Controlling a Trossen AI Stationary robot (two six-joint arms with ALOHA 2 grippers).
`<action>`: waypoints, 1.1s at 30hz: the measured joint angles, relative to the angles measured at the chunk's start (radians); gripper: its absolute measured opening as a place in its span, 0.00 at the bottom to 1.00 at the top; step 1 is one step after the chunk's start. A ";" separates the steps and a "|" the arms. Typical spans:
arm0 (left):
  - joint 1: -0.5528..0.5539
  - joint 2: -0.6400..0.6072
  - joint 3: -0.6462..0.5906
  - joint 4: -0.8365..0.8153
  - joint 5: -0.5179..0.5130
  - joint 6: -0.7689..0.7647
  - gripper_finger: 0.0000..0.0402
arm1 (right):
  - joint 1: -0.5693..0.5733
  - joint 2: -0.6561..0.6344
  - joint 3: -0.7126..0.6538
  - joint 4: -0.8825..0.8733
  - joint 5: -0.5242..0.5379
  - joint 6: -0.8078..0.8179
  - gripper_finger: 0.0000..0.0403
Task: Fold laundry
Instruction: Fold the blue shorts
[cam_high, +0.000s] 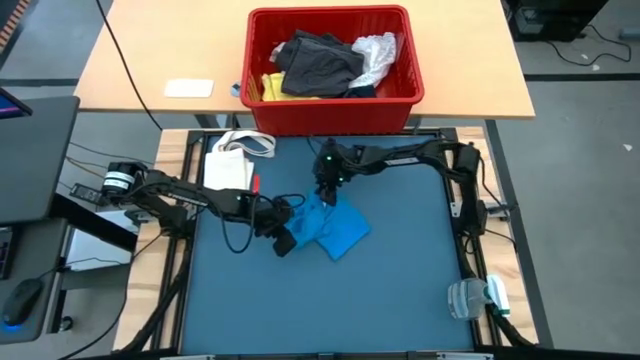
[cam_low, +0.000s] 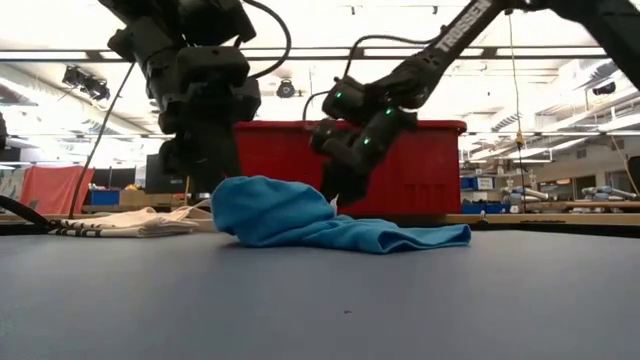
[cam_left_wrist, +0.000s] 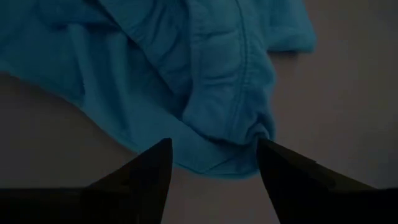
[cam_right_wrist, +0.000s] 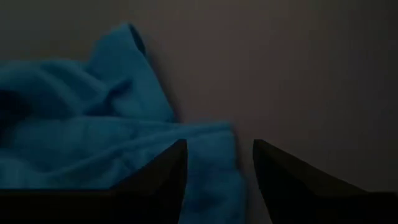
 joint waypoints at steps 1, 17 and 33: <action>0.000 0.000 0.000 0.000 0.000 0.000 0.59 | -0.003 0.016 0.008 -0.012 0.001 0.000 0.47; 0.056 0.000 0.000 0.040 0.001 0.069 0.59 | -0.004 -0.051 0.049 -0.401 -0.010 0.007 0.03; 0.109 0.020 0.001 0.318 -0.007 0.319 0.59 | 0.324 -0.774 -0.555 -0.173 0.416 0.396 0.02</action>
